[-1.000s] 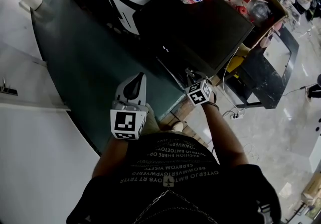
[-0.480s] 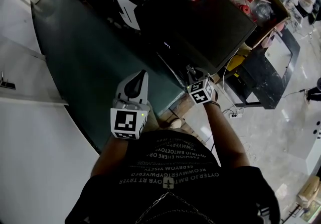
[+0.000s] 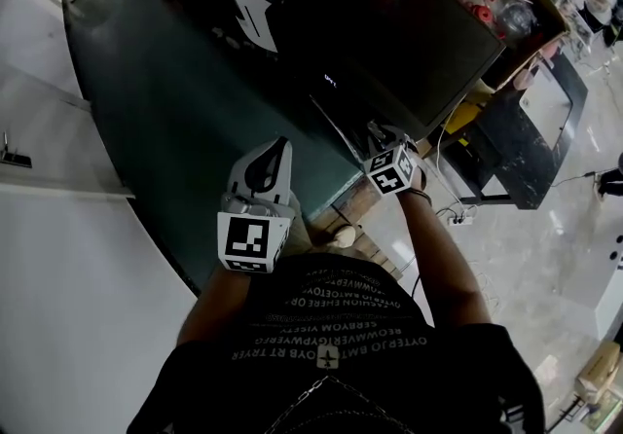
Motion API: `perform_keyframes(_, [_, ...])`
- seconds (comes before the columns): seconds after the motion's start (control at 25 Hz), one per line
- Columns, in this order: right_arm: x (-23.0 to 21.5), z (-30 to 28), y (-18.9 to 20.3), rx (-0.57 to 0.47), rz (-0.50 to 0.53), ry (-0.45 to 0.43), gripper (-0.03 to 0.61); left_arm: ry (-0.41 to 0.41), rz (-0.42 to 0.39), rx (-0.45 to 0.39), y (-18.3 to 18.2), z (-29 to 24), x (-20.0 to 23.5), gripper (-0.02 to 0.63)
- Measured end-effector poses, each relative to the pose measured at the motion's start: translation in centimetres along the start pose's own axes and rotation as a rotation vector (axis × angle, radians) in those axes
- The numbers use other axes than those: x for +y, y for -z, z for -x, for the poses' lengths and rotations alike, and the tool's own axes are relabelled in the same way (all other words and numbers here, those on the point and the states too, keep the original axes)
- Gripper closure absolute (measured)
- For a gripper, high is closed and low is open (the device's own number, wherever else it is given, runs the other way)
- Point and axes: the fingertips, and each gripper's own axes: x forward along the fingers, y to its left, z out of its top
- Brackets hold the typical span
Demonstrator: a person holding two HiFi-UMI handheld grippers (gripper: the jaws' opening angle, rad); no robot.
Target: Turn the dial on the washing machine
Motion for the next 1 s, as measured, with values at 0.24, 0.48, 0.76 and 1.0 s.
perform_keyframes(0.24, [0.6, 0.5, 2.0, 0.038, -0.005, -0.006, 0.485, 0.008, -0.006, 0.006, 0.4, 0.7, -0.3, 0.607])
perform_keyframes(0.48, [-0.2, 0.8, 0.8, -0.005, 0.007, 0.009, 0.48, 0.01, -0.003, 0.015, 0.9, 0.5, -0.3, 0.607])
perform_keyframes(0.76, [0.4, 0.1, -1.0, -0.025, 0.041, -0.022, 0.485, 0.014, -0.002, 0.014, 1.1, 0.1, 0.1, 0.607])
perform_keyframes(1.0, [1.3, -0.9, -0.3, 0.027, 0.061, -0.059, 0.482, 0.018, 0.004, 0.018, 1.1, -0.3, 0.1, 0.607])
